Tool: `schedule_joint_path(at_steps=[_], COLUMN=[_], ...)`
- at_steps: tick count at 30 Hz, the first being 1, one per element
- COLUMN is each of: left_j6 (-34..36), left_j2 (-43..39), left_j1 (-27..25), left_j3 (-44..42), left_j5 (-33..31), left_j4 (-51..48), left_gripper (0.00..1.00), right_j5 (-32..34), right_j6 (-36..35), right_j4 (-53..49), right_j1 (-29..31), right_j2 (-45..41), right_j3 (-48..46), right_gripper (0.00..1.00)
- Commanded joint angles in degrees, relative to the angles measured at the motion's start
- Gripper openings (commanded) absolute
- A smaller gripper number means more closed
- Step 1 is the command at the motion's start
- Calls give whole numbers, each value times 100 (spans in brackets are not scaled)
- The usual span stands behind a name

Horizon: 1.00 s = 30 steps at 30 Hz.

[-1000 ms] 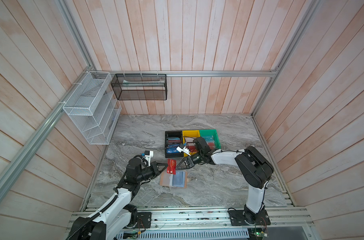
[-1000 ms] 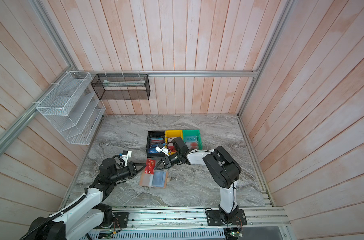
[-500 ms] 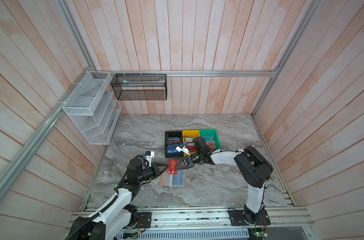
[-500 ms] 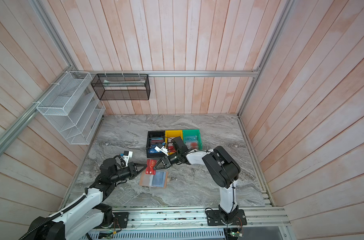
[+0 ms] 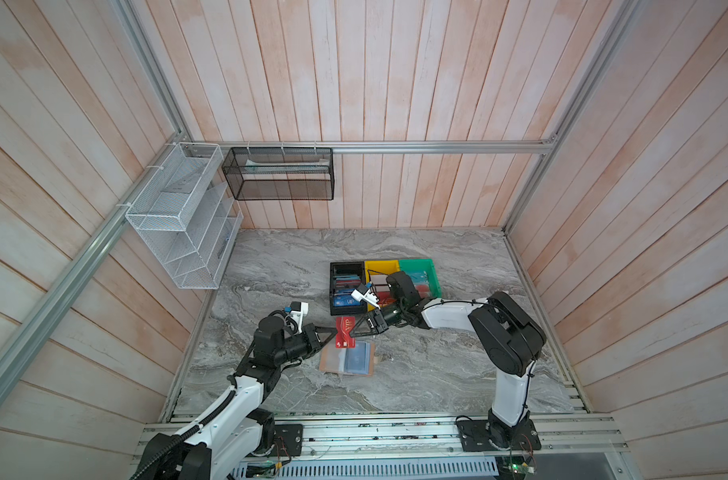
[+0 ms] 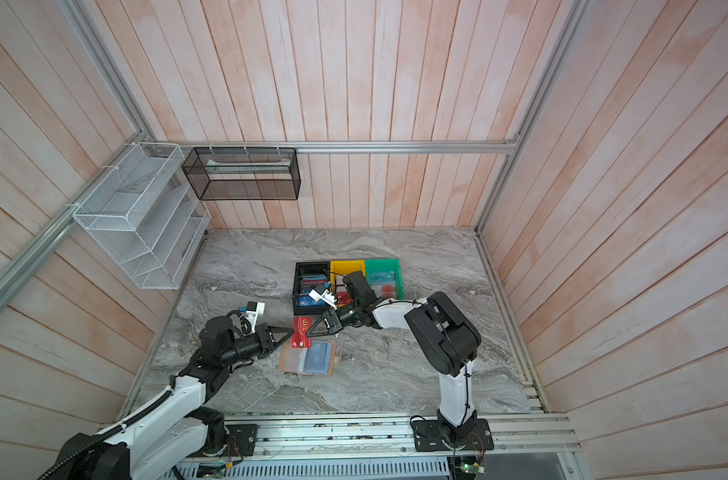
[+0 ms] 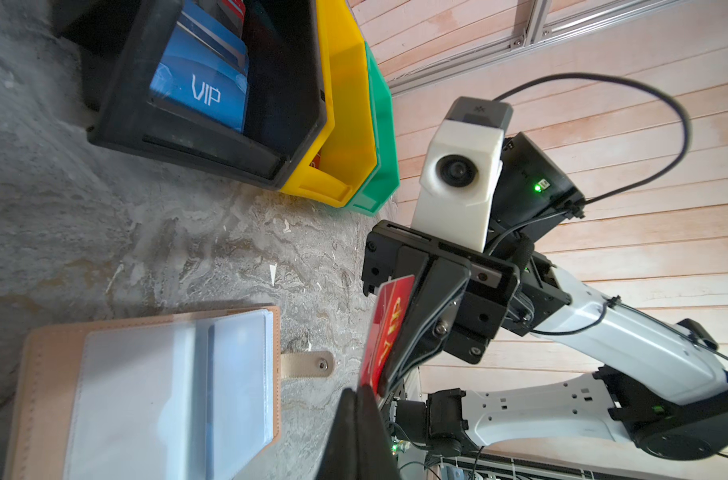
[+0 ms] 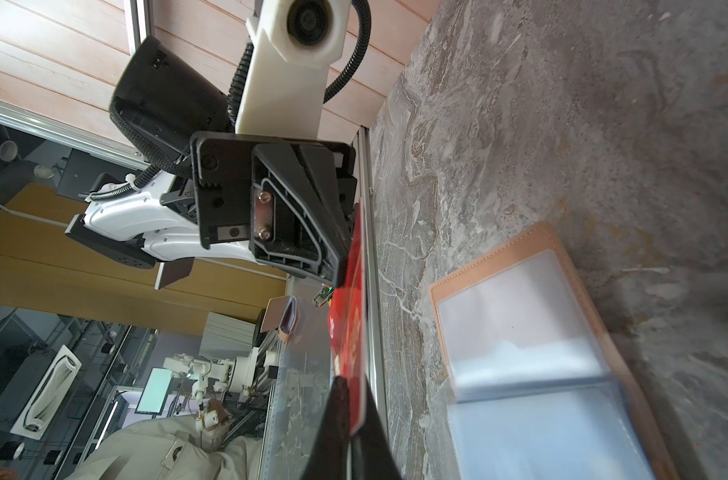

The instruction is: Take the credit cards out of the card holder

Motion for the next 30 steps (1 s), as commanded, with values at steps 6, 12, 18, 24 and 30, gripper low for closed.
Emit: schedule_joint_path(at_steps=[6,12,18,24,30], left_j6=[208,219,64,-118,-210], left_j2=[-175,-613,-678,-486,-374], left_j1=[6,70,64,14,-261], left_j3=[41,73,-4,-11,140], left_j5=[-15,-122,-196,-221,-564], left_j4=[-494,-774,-584,-123,299], left_gripper=[30,38,40,40,40], right_j5=[-156,62,726,1373,1968], right_j6=[229,880,2084,3054,3888], right_j4=[588,1134,2185,3120,4070], right_j1=[-53,-342,-507,-529,-535], right_j2=[-245,-554,-976,-1420,-1522], right_j3=[-213,-403,-826,-1237,-1745], right_gripper=[0,0,0,0,0])
